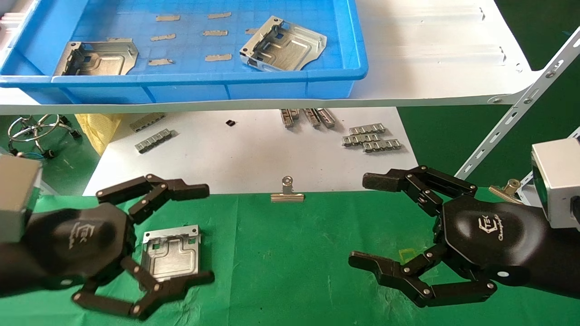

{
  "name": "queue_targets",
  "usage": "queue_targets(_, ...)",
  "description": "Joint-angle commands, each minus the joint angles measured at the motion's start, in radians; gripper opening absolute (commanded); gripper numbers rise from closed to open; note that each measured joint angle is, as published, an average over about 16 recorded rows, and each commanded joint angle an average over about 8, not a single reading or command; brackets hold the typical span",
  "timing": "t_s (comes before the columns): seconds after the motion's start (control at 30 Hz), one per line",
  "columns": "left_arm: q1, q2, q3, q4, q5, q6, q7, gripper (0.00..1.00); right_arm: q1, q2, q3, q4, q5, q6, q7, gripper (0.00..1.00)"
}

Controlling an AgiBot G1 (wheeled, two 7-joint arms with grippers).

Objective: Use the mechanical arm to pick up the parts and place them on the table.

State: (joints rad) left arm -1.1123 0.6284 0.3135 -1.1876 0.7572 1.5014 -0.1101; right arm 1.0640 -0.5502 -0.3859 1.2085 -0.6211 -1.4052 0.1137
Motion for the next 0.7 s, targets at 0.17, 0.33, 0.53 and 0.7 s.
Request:
queue_targets(0.17, 0.042, -0.019, -0.038, -0.109, -0.030, -0.005, -0.083, 1.00, 0.000, 0.000, 0.000, 0.000, 0.000, 0.000, 0.000, 1.00)
queue_targets(0.33, 0.055, -0.025, -0.049, -0.141, -0.041, -0.007, -0.098, 1.00, 0.000, 0.000, 0.000, 0.000, 0.000, 0.000, 0.000, 1.00)
queue_targets(0.53, 0.050, -0.023, -0.044, -0.124, -0.037, -0.008, -0.089, 1.00, 0.000, 0.000, 0.000, 0.000, 0.000, 0.000, 0.000, 1.00)
queue_targets(0.7, 0.045, -0.021, -0.040, -0.114, -0.033, -0.008, -0.084, 1.00, 0.000, 0.000, 0.000, 0.000, 0.000, 0.000, 0.000, 1.00)
